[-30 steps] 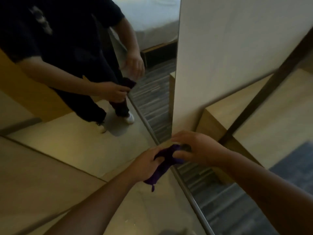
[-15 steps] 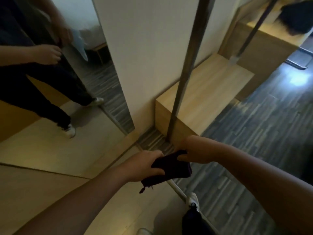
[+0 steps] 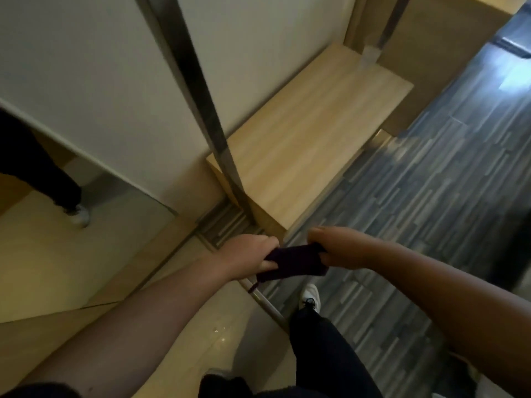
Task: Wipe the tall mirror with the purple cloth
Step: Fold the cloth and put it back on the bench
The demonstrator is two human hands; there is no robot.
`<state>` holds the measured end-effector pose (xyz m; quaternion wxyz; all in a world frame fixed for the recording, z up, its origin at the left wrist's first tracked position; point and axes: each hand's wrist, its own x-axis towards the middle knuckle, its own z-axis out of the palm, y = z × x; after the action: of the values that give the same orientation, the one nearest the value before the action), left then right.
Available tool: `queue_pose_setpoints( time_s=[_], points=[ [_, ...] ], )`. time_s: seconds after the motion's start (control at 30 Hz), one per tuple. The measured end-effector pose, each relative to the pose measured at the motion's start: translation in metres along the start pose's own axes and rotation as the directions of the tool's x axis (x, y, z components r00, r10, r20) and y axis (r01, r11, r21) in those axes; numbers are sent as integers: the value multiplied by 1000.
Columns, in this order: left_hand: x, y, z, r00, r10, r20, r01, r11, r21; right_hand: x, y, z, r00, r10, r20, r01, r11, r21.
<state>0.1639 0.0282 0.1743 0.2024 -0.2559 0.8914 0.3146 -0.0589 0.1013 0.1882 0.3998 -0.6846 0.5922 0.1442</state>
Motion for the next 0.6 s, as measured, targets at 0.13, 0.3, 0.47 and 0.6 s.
queue_pose_setpoints(
  time_s=[0.13,0.3,0.47,0.6],
  points=[
    [68,-11,4,1000,-10,3,10,1000,-6,39,60,-12,1000,3,28,-3,1000,3],
    [139,-43,3,981,-86,-175,110,985,130,103,115,-26,999,17,-42,-17,1000,11],
    [206,-85,-4,890,-156,-430,310,897,317,176,147,-36,928,-3,-373,-39,994,-104],
    [232,-123,15,812,-143,-565,406,835,372,226,161,-20,807,-182,-562,-37,934,-357]
  ],
)
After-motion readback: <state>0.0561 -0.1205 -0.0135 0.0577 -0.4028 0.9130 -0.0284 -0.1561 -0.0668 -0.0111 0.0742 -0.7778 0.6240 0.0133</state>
